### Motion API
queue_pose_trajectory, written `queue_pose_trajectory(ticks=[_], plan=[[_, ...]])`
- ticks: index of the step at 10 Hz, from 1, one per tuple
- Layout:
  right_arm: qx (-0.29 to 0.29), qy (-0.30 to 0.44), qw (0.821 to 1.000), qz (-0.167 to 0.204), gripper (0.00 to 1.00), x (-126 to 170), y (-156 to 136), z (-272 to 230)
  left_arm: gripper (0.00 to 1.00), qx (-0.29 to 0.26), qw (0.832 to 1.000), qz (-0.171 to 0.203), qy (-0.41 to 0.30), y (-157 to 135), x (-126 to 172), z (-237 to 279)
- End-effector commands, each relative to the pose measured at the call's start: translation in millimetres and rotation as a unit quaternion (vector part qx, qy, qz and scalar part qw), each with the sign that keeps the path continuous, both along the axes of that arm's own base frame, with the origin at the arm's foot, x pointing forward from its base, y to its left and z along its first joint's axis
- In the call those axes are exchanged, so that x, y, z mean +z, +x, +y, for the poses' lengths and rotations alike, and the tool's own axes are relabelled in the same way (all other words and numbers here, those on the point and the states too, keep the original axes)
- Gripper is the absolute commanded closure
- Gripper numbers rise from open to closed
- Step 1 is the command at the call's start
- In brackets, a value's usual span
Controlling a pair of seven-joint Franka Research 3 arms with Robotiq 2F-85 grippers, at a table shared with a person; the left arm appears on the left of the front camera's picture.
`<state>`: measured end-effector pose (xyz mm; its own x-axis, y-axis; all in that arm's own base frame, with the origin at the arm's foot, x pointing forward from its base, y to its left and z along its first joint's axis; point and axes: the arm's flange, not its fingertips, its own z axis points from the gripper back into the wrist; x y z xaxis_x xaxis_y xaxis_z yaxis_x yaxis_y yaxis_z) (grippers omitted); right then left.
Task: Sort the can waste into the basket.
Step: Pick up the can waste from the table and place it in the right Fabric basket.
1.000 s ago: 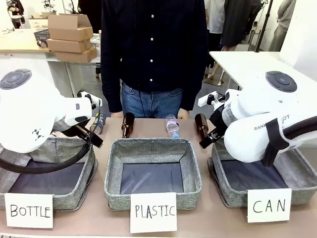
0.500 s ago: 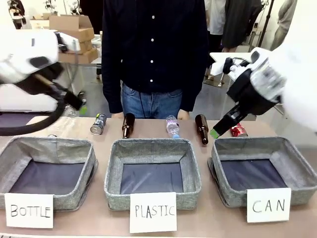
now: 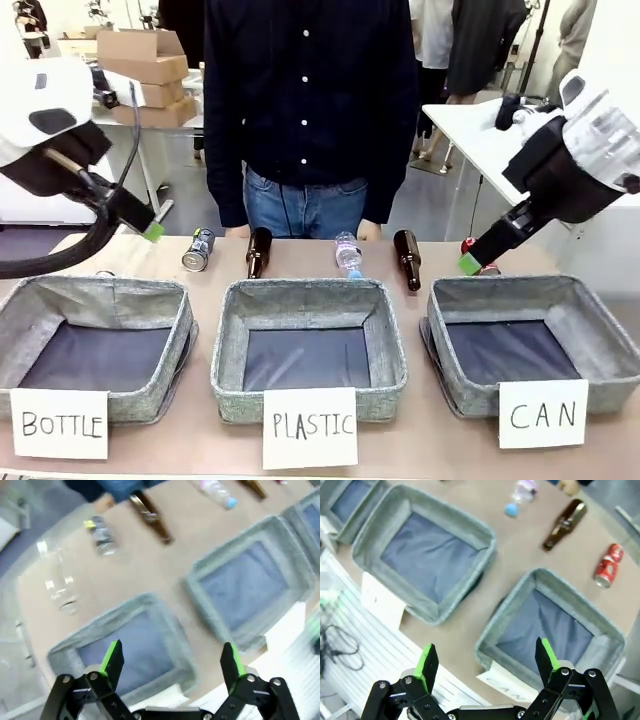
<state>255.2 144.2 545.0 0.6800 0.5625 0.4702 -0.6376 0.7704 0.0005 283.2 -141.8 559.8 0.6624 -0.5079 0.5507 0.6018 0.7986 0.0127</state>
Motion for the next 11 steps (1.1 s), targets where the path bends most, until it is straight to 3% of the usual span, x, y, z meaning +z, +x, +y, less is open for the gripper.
queue_pose_trajectory(ticks=[1, 2, 4, 6, 8, 9, 10, 11], plan=[[0.079, 0.193, 0.97, 0.125, 0.0, -1, 32, -27, 0.0, -0.071, 0.96, 0.143, -0.229, 29, 2, 39], [0.08, 0.347, 0.917, 0.178, 0.0, -2, 42, -61, 0.0, -0.045, 0.926, 0.176, -0.331, 38, -2, 84], [-0.003, 0.536, 0.815, 0.222, 0.0, -11, 54, -120, 0.0, 0.023, 0.862, 0.195, -0.468, 40, -30, 173], [-0.073, 0.609, 0.762, 0.208, 0.0, -19, 60, -161, 0.0, 0.055, 0.816, 0.176, -0.549, 32, -55, 221], [-0.096, 0.599, 0.774, 0.183, 0.0, -25, 64, -165, 0.0, 0.06, 0.789, 0.126, -0.598, 33, -62, 219], [-0.078, 0.581, 0.79, 0.179, 0.0, -25, 63, -158, 0.0, 0.058, 0.795, 0.12, -0.591, 34, -59, 209], [-0.101, 0.497, 0.846, 0.165, 0.0, -24, 64, -144, 0.0, 0.113, 0.837, 0.127, -0.52, 38, -51, 200], [-0.07, 0.588, 0.783, 0.192, 0.0, -24, 72, -187, 0.0, 0.068, 0.782, 0.14, -0.604, 40, -55, 252]])
